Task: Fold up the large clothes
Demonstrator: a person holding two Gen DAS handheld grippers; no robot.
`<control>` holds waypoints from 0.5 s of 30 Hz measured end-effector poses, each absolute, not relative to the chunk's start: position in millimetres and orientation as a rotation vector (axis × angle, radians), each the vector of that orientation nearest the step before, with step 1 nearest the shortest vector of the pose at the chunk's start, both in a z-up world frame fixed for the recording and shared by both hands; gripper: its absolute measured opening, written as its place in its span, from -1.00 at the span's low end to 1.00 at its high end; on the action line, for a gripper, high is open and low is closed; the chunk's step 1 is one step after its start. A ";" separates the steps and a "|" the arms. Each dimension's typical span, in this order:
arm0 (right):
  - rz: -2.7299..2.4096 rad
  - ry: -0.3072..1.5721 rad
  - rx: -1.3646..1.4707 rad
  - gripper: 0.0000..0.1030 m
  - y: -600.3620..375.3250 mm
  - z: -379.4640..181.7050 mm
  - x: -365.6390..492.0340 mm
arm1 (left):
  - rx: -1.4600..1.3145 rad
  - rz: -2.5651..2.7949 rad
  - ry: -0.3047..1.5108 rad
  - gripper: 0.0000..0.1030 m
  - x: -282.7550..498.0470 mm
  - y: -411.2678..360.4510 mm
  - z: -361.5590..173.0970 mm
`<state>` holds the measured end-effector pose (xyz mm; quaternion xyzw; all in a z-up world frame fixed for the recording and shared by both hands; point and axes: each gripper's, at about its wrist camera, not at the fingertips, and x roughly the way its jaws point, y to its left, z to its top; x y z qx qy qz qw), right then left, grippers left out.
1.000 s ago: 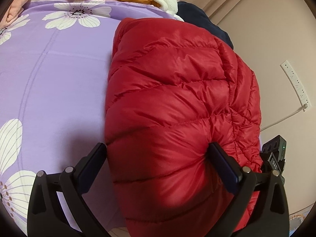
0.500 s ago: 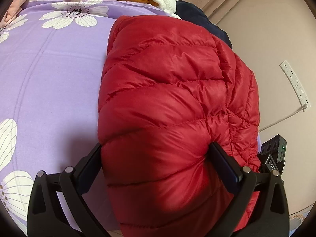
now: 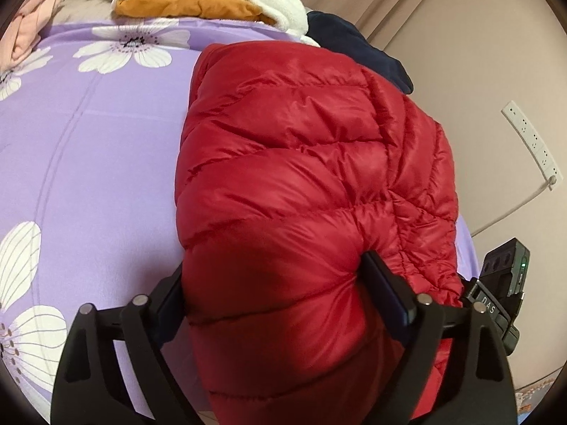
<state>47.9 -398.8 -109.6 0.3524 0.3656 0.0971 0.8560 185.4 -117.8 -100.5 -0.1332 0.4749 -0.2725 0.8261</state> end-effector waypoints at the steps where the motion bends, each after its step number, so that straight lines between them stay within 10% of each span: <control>1: 0.205 0.762 0.732 0.34 -397.7 -107.9 47.5 | -0.276 -0.577 1.003 0.68 184.1 -118.2 -99.1; 15: 0.199 0.665 0.610 -0.18 -385.0 -81.8 38.4 | -0.191 -0.583 0.933 0.46 175.7 -120.1 -85.1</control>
